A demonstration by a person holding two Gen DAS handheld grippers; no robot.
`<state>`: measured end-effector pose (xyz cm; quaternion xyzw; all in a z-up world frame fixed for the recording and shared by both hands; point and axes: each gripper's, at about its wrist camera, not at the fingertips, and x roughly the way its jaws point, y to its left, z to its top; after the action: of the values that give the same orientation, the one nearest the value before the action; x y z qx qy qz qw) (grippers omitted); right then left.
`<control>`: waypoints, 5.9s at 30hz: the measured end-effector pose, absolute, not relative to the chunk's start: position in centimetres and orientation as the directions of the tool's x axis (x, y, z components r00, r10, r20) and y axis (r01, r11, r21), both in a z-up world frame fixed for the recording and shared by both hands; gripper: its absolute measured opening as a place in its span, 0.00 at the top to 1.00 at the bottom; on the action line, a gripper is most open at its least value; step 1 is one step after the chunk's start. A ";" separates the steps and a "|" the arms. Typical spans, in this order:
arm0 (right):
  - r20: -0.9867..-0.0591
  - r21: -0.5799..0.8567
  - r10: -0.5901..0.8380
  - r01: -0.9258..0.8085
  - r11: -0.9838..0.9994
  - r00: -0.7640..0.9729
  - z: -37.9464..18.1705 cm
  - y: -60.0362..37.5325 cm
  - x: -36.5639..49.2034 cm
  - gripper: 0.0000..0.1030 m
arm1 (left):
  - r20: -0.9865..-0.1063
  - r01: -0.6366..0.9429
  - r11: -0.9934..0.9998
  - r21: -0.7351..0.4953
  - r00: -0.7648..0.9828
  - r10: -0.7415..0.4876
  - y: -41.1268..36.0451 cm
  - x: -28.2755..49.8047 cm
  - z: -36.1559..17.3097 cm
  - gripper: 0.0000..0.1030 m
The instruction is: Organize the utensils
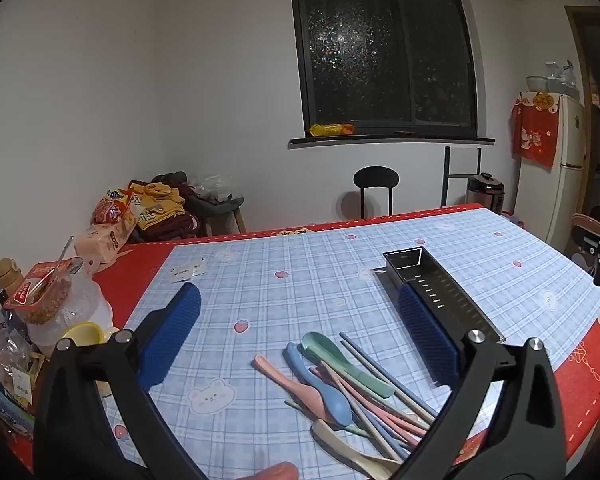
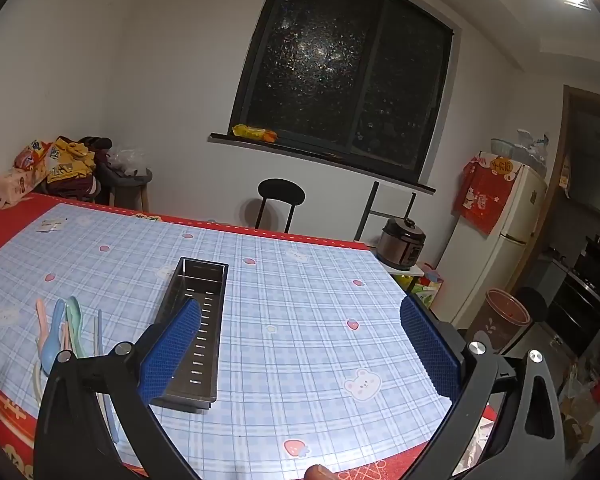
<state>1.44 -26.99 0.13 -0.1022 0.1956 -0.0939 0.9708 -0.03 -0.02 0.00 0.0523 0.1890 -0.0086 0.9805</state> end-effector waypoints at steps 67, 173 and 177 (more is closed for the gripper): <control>-0.380 -0.209 -0.202 0.129 0.969 0.903 0.1 -27.5 1.3 0.05 | -0.388 0.047 0.994 0.096 0.922 -0.006 -0.4 0.1 -0.2 0.05; -0.687 0.225 0.568 -0.611 0.759 0.453 -15.9 -17.0 5.5 0.84 | -0.770 0.057 0.987 -0.149 0.620 -0.152 2.1 -0.2 -16.7 0.88; -0.707 0.229 0.563 -0.615 0.755 0.428 -16.1 -15.6 5.8 0.84 | -0.765 0.055 0.989 -0.141 0.627 -0.144 3.3 0.1 -16.8 0.87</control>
<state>5.75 -15.58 -16.06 -0.0320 0.4056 0.3488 0.8443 0.07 3.32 -16.77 -0.0518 0.4281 -0.0552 0.9006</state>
